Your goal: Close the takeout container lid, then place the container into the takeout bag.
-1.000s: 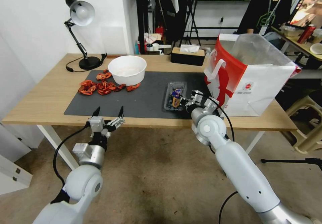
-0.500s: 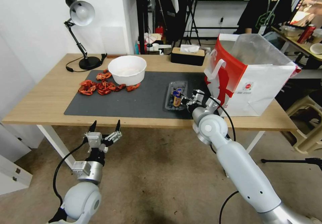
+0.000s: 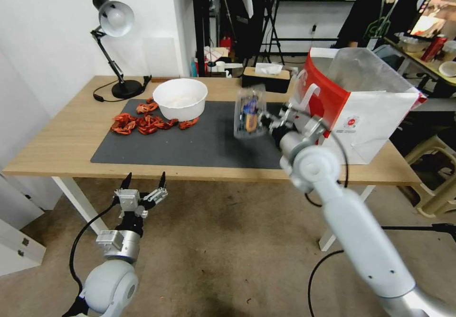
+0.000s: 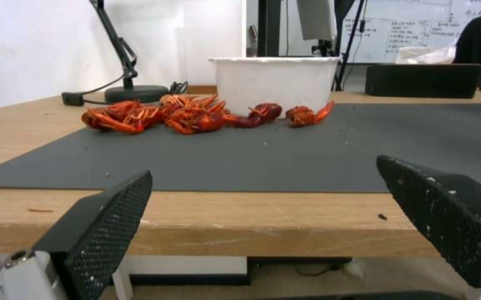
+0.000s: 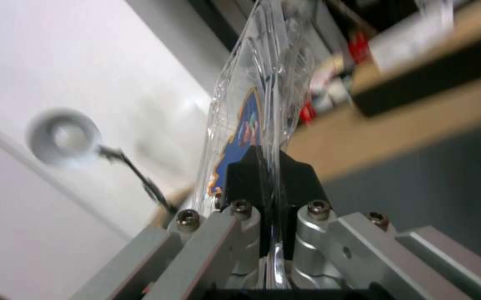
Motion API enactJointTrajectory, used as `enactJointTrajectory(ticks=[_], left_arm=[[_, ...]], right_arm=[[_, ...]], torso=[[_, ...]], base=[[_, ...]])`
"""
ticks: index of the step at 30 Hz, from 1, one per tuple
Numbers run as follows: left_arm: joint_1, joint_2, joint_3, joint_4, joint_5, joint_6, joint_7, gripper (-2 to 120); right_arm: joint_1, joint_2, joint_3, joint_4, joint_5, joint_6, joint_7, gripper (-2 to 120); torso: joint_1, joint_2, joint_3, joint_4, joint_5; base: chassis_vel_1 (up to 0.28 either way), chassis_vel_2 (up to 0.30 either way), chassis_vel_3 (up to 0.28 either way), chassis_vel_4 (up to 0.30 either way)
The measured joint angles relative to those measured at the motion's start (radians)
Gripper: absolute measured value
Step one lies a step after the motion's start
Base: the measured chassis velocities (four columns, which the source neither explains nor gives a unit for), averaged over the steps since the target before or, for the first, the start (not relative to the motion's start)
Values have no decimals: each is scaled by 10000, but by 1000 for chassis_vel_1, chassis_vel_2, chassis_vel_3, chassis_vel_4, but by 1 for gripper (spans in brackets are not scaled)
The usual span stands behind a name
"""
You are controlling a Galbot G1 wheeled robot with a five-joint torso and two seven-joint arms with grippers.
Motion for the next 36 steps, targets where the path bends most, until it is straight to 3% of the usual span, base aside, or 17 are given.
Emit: enactJointTrajectory(ticks=[6,11,26,27,36], left_arm=[[-11,-20,-1,-61,28,0,-23,100],[-27,-51,44,-97,75,7,-29,100],[-186,-44,189,-133,89,80,-44,100],[-199,-34,205,-134,88,97,-46,100],[-171,-1,198,-160,76,101,-48,100]], right_arm=[[762,-321,920,318,-32,-296,509,0],[1499,-1016,2024,49,-407,-472,957,0],[846,-1952,3142,-589,-1248,-1082,1543,0],[576,-1945,3243,-587,-1334,-1268,1590,10],[264,-1889,3364,-574,-1443,-1554,1717,36]], torso=[[0,0,0,0,0],[0,0,0,-1,2],[0,0,1,-3,4],[-1,0,0,0,-3],[-1,0,0,0,-1]], base=[[0,0,0,0],[0,0,0,0],[0,0,0,0],[0,0,0,0],[0,0,0,0]])
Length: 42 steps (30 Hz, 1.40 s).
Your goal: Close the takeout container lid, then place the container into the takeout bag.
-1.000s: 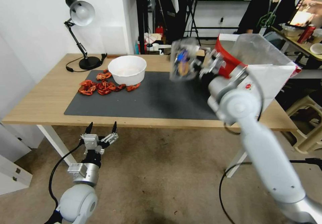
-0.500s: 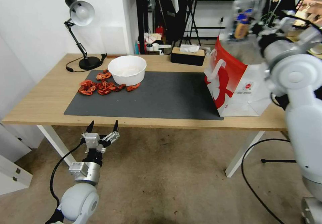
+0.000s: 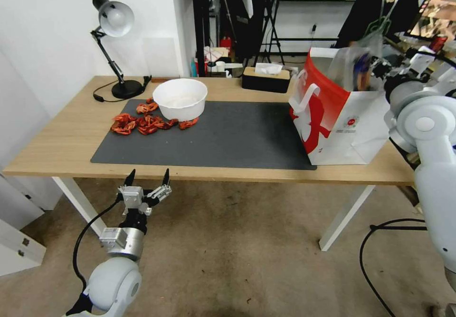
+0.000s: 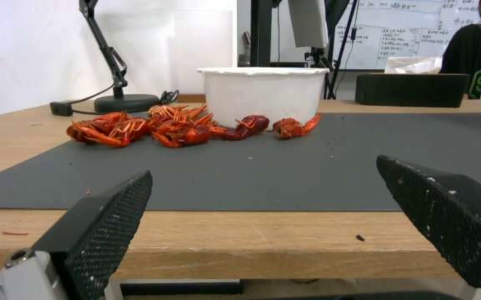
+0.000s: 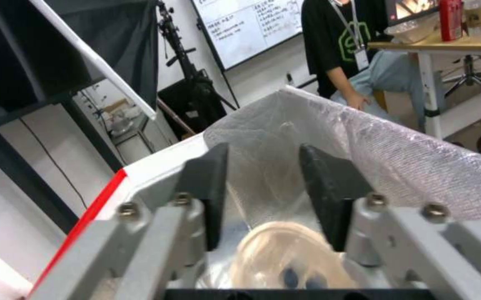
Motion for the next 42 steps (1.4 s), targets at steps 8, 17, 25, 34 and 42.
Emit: enactJointTrajectory(ticks=[8,17,25,34,42], left_arm=[[35,9,-77,-28,-34,-15,-12,100],[129,-23,-142,-29,-40,-42,-16,100],[154,-116,-163,-30,-40,-46,-19,100],[203,-266,-150,-17,-10,-50,-22,100],[244,-357,-114,-26,23,-69,-23,100]], right_arm=[[-99,-41,112,494,263,1091,-1135,69],[-1522,-451,-208,2045,-631,2896,-4445,98],[-3872,-443,-642,3337,-4324,3414,-6197,100],[-7032,657,-761,3784,-8871,4715,-5741,100],[-9141,1440,-867,3333,-10349,6099,-4190,100]], torso=[[1,2,0,0,-1],[-2,1,-1,1,-2],[-2,2,-1,-1,-1],[-2,2,0,-4,-1],[-2,1,0,0,0]], base=[[0,0,0,0],[0,0,0,0],[0,0,0,0],[0,0,0,0],[0,0,0,0]])
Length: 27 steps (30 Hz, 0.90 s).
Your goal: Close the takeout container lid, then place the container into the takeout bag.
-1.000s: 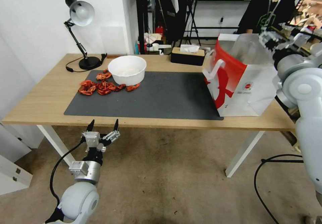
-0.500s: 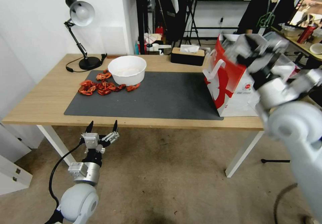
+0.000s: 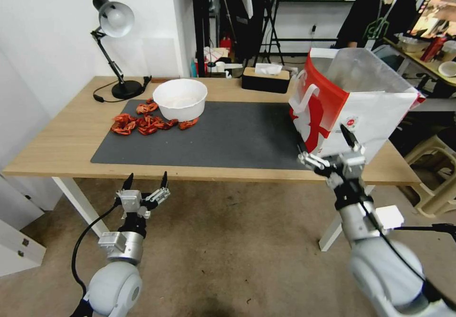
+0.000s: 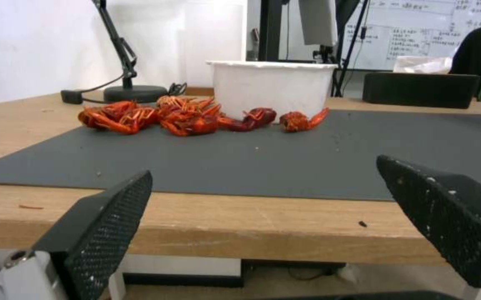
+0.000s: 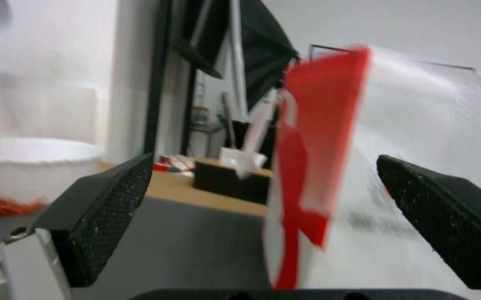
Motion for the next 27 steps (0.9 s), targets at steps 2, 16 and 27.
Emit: enactJointTrajectory(ticks=[2,16,27], left_arm=[[7,-8,3,-8,2,0,0,100],[142,-31,-1,-26,35,-8,0,100],[116,-12,-34,73,25,-43,-7,100]], right_arm=[[-209,96,-39,-114,-113,171,169,100],[-590,648,-533,-1390,-228,921,864,100],[-398,837,-746,-1709,-193,867,973,100]], torso=[[0,-1,0,-1,0],[1,-1,1,0,0],[1,-1,0,0,0]], base=[[0,0,0,0],[0,0,0,0],[0,0,0,0]])
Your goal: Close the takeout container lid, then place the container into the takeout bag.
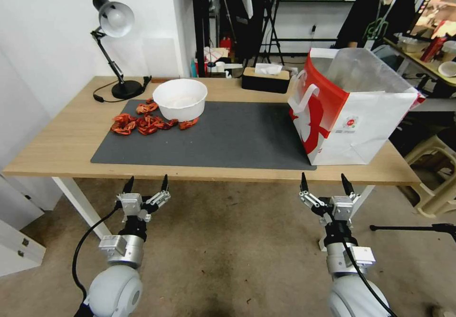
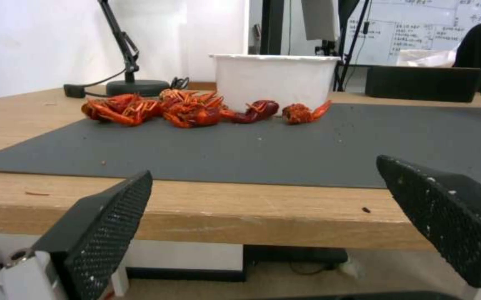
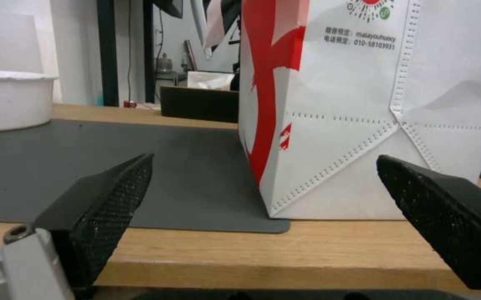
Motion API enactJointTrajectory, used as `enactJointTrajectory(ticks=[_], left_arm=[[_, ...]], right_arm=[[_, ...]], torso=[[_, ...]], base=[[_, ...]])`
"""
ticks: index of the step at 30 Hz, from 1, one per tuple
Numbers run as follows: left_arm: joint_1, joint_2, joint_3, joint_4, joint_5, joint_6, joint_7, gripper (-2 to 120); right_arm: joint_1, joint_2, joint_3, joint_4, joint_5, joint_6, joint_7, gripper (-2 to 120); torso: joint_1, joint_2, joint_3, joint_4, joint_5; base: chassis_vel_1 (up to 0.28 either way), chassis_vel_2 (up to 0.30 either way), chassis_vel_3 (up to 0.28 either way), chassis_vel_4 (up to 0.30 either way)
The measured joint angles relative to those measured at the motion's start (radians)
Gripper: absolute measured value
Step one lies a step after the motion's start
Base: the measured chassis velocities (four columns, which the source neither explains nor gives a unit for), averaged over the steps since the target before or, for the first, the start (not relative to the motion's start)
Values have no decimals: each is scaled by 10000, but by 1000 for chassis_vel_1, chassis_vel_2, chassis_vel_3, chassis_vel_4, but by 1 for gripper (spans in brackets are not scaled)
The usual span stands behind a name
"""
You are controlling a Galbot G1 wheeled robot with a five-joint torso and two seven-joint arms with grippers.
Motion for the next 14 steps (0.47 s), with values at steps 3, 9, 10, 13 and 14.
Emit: enactJointTrajectory(ticks=[3,9,10,13,14], left_arm=[[-3,3,-6,22,-9,-11,0,100],[-5,6,-11,35,-20,-24,2,100],[-5,6,-11,35,-20,-24,2,100],[-5,9,-12,38,-22,-28,4,100],[-5,9,-13,39,-22,-29,4,100]], right_arm=[[28,21,-16,-37,5,-5,0,100],[41,34,-34,-54,18,-9,-7,100],[41,34,-34,-54,18,-9,-7,100],[43,34,-34,-54,22,-14,-11,100],[43,34,-34,-54,22,-14,-11,100]], torso=[[1,-1,0,0,0],[0,0,0,0,1],[0,0,0,0,1],[0,0,0,0,0],[0,0,0,0,0]], base=[[0,0,0,0],[0,0,0,0],[0,0,0,0],[0,0,0,0],[0,0,0,0]])
